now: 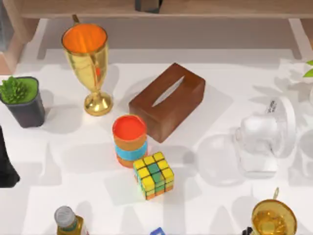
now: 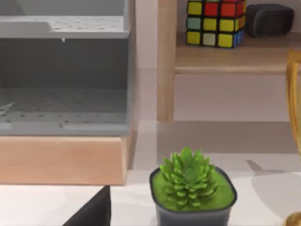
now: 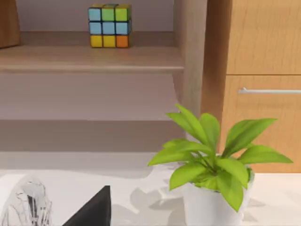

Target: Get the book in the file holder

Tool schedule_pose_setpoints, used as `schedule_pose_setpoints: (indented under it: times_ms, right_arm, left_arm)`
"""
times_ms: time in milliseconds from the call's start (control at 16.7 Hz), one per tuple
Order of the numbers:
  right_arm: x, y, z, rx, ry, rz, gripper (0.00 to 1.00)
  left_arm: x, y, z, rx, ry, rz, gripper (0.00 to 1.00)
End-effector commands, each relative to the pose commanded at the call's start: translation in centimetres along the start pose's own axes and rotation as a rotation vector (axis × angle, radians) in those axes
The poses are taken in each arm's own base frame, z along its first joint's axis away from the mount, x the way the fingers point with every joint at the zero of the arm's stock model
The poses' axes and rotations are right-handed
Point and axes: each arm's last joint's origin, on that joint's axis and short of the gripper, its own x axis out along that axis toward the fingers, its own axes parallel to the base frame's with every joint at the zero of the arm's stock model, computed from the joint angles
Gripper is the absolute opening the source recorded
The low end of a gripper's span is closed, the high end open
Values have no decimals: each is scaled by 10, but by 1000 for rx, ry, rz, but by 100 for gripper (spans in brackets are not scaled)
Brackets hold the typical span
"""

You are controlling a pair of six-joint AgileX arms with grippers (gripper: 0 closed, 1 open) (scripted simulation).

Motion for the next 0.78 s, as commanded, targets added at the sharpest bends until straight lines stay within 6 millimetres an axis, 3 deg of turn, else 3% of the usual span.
schedule_pose_setpoints:
  times_ms: [180,360,600,780]
  right_arm:
    - [0,0,0,0,0,0,100]
    - [0,0,0,0,0,0,100]
    - [0,0,0,0,0,0,100]
    - [0,0,0,0,0,0,100]
  left_arm:
    - [0,0,3,0,0,0,100]
    - [1,-1,26,-1,-1,-2,100]
    - [13,-5,87,-4,-2,-6,100]
    - [38,-10,143,-7,-2,-9,100]
